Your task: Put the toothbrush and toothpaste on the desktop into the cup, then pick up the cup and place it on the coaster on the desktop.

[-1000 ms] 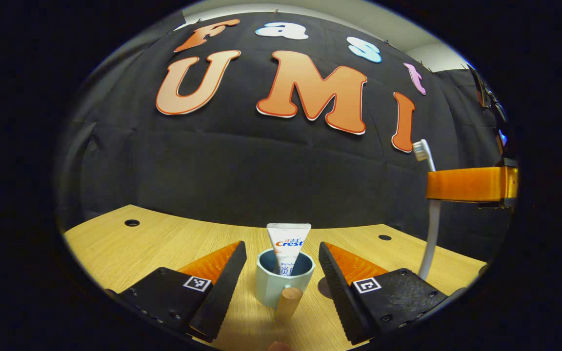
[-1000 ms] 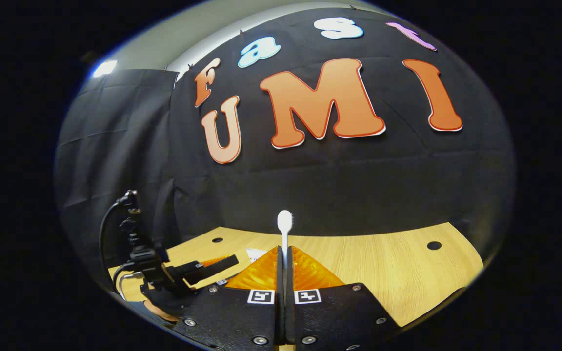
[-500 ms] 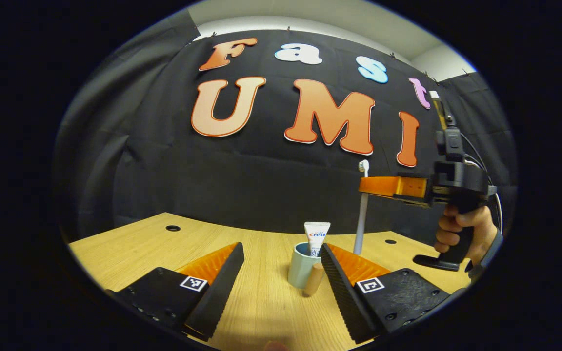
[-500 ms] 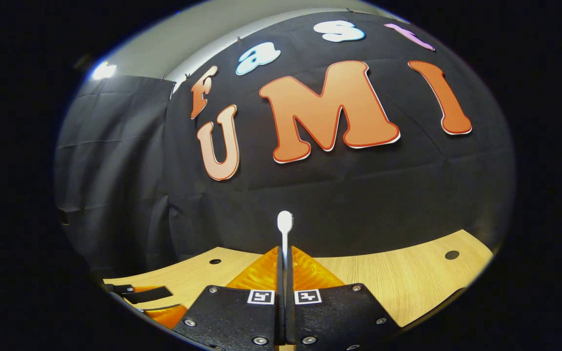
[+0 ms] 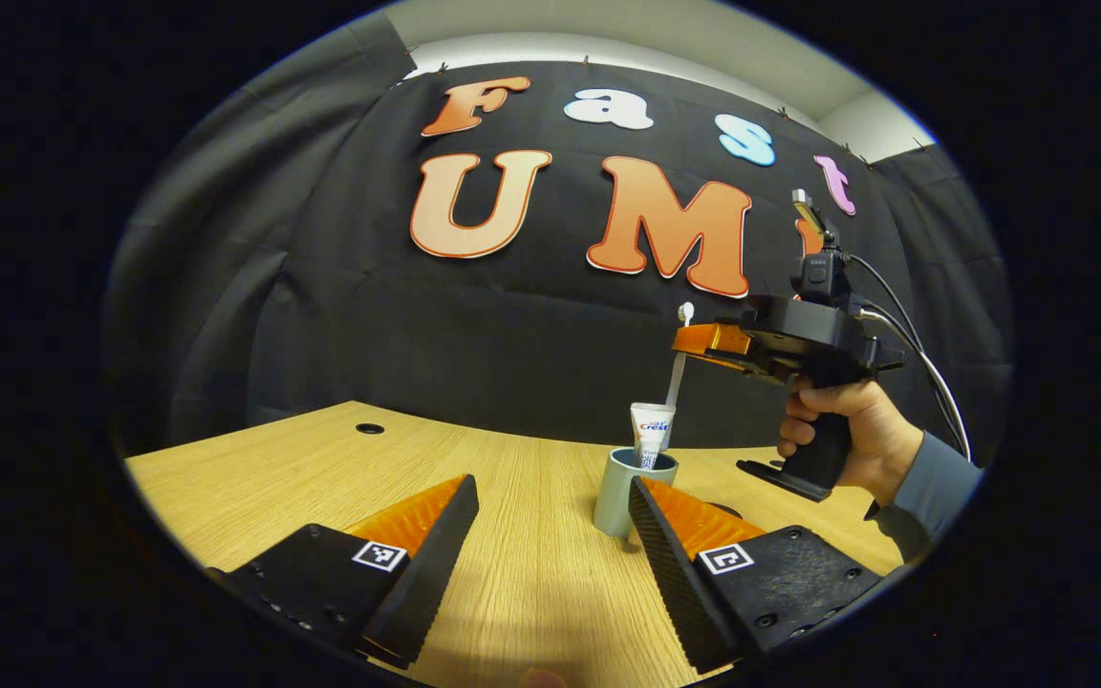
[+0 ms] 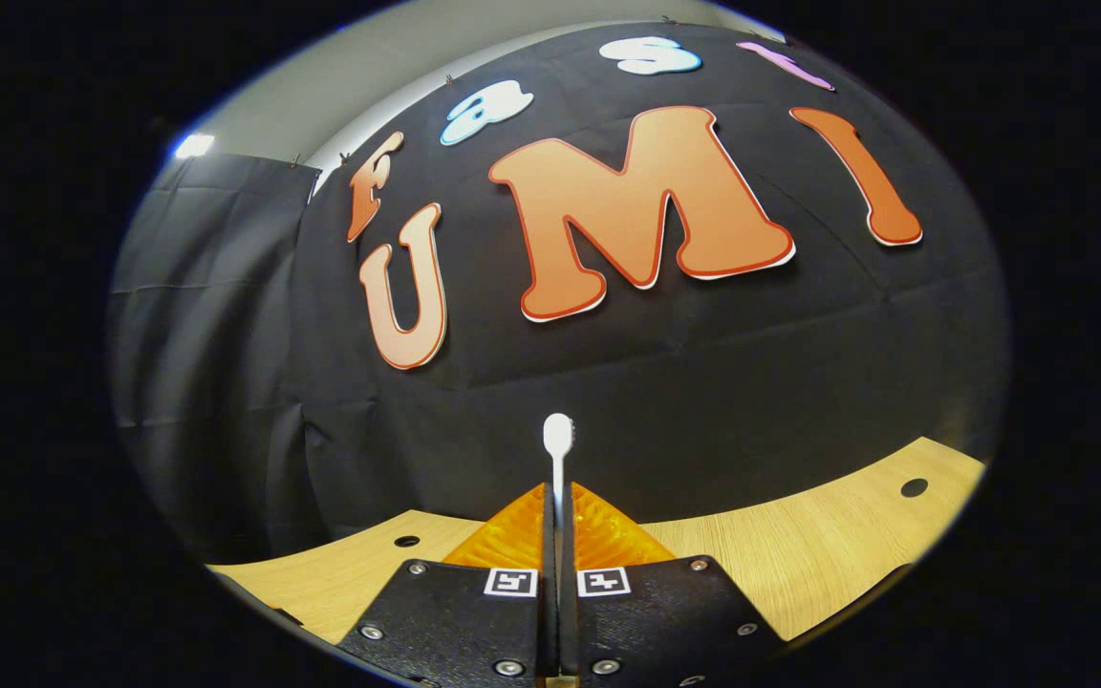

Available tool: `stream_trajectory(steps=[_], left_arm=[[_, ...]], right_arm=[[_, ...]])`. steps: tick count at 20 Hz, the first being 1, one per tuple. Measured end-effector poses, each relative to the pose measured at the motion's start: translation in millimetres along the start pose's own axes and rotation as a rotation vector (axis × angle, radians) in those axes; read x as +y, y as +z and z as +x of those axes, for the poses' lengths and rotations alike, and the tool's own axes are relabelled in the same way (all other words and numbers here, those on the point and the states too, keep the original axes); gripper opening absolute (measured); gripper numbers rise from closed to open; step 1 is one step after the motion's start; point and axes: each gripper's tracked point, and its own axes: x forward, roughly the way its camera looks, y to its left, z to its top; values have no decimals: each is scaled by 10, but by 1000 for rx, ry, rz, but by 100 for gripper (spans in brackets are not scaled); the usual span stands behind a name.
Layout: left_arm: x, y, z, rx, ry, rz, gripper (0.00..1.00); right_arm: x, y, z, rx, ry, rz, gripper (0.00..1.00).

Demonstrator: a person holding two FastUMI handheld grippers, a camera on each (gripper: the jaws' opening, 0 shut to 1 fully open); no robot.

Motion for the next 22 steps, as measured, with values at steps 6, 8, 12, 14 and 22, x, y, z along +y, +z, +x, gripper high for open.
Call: stream_trajectory(steps=[6, 8, 12, 14, 22], left_arm=[[101, -41, -79, 5, 12, -33, 95], [116, -79, -87, 11, 16, -43, 95], [108, -164, -94, 35, 22, -50, 95], [57, -149, -88, 36, 20, -52, 95], [-167, -113, -38, 56, 7, -44, 95]], right_arm=[[-23, -277, 73, 48, -13, -18, 1], [-34, -370, 62, 67, -15, -34, 1], [-111, -453, -5, 84, -19, -21, 2], [-138, -508, -41, 106, -20, -27, 2], [-171, -556, -358, 170, 34, -76, 10]])
